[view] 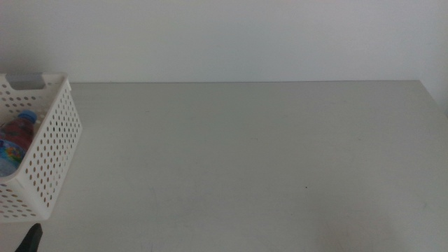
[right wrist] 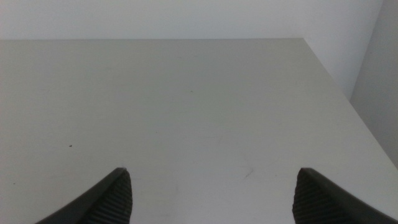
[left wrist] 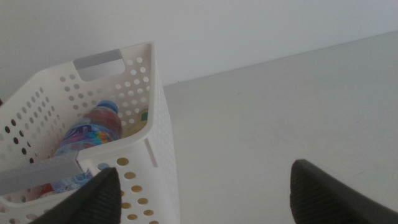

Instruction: Use arms to grab the bottles and put them into the dustbin to the left of the table.

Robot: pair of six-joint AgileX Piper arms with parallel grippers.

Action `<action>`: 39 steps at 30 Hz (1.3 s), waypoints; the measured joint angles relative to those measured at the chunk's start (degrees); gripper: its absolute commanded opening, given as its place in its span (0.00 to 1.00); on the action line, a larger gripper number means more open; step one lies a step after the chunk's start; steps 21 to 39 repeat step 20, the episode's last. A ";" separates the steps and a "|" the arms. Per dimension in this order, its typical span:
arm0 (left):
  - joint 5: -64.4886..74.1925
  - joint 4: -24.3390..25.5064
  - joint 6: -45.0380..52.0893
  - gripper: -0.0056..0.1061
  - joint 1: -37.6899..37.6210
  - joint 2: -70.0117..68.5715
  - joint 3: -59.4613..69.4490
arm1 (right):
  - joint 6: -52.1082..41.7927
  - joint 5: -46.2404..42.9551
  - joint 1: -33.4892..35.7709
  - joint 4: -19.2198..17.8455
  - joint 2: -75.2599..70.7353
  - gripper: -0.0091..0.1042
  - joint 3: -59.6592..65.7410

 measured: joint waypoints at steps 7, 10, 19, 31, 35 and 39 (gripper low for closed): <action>0.01 4.49 -5.27 0.87 0.00 0.00 0.00 | 0.00 0.00 0.00 0.00 0.00 0.67 0.00; 0.01 8.87 -12.84 0.87 0.00 0.00 0.00 | 0.00 0.00 0.00 0.00 0.00 0.67 0.00; 0.01 13.33 -22.01 0.87 0.00 0.00 0.00 | 0.00 0.00 0.00 0.00 0.00 0.67 0.00; 0.01 13.37 -22.14 0.87 0.00 0.00 0.00 | 0.00 0.00 0.00 0.00 0.00 0.67 0.00; 0.01 13.37 -22.14 0.87 0.00 0.00 0.00 | 0.00 0.00 0.00 0.00 0.00 0.67 0.00; 0.01 13.37 -22.14 0.87 0.00 0.00 0.00 | 0.00 0.00 0.00 0.00 0.00 0.67 0.00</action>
